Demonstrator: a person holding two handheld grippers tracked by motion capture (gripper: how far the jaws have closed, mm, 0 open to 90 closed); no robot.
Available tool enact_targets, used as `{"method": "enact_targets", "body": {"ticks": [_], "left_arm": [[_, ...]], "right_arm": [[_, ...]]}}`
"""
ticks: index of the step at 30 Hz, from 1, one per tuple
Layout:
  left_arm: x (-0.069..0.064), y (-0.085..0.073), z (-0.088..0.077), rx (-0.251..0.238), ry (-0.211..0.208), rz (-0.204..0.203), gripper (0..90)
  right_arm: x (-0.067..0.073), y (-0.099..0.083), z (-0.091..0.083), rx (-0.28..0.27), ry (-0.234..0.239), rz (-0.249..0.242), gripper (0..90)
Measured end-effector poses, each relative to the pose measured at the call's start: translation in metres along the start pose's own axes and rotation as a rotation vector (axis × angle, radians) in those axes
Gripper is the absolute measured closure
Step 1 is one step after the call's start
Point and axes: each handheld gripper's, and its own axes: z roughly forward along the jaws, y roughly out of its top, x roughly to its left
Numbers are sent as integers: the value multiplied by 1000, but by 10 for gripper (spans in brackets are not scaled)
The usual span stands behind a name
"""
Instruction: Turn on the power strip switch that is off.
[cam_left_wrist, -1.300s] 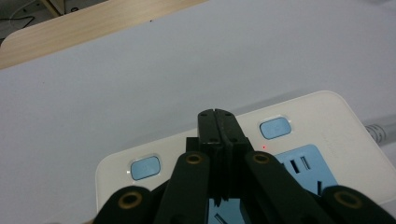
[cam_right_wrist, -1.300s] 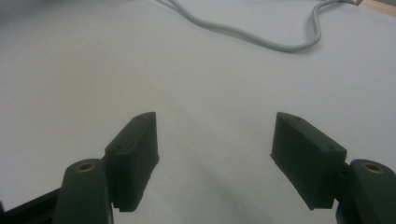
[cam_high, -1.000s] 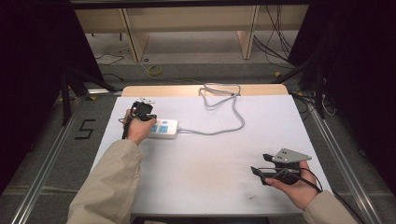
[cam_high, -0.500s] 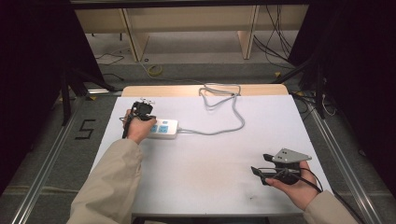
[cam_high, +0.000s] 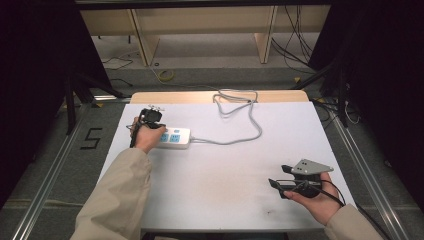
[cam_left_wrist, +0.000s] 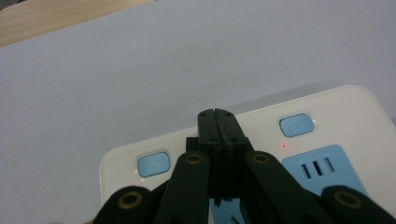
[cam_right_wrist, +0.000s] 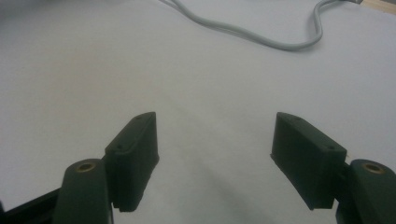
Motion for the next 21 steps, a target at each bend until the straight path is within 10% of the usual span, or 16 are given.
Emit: {"method": "enact_targets", "body": {"ticks": [21], "left_arm": [[-6,3,1,13,7,45,896]], "right_arm": [[0,0,0,1,2,0,316]]}}
